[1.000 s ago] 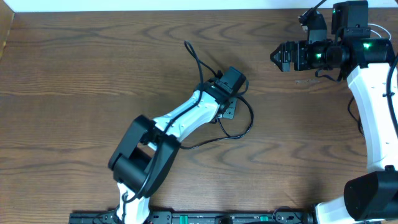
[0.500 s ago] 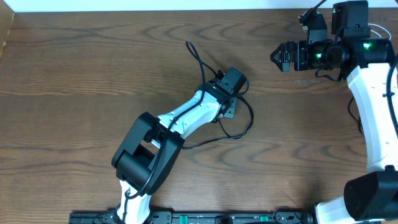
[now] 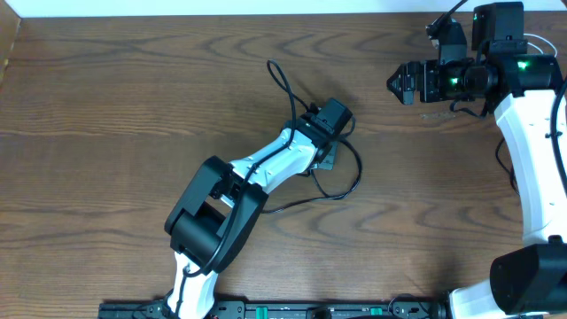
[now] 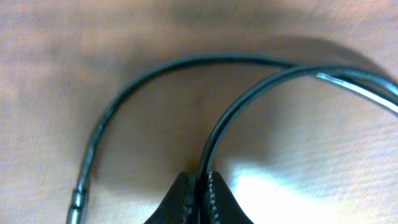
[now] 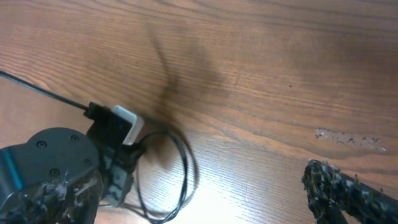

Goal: Untangle cables

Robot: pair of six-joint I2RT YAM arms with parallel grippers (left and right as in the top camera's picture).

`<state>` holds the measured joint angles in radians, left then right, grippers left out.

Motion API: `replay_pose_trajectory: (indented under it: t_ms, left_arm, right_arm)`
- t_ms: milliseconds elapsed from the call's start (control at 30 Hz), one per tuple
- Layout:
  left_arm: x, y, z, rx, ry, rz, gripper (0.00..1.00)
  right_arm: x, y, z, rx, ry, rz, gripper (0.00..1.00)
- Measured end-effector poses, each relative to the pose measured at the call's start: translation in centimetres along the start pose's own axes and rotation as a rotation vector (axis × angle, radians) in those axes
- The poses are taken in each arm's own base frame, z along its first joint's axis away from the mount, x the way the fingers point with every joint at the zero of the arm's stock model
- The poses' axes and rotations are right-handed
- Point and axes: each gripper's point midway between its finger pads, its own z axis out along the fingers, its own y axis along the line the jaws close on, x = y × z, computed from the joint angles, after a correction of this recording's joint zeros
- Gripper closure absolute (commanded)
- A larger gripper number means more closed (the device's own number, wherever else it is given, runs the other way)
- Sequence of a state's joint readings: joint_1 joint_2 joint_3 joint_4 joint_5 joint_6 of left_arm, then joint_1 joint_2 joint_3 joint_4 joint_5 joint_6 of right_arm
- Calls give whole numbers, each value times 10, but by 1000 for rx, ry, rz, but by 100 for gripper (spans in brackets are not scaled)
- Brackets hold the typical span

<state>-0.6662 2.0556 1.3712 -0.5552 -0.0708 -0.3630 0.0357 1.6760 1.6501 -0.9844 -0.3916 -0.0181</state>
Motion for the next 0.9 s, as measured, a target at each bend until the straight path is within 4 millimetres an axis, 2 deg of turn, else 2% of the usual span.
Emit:
replay_pose_trajectory:
  t_ms: [100,167,233,367,467,533,800,900]
  left_arm:
    - [12,4,-14,26,68,-11,93]
    - [6,2,-34,86,59,-31,93]
    - [-8,-2,-62,163,11,-57,93]
    - [-39,-3,-139,328,-141,-102,92]
    - [-48,2,-174,386,-203,-128,92]
    - [-50,3,-182,413,-210,-141,93]
    - [-47,5,-180,457,-171,-160,92]
    - [-47,4,-180,460,-169,-159,93]
  right_arm:
    - [2,0,1,0,4,1,1]
    - [5,-1,3,0,12,4,1]
    - [9,-1,7,-1,26,6,1]
    - [24,9,18,-39,67,2,1]
    - [31,22,23,-97,90,-20,1]
    - [33,30,24,-137,95,-40,1]
    - [36,54,22,-255,94,-127,1]
    - [43,66,22,-296,113,-177,4]
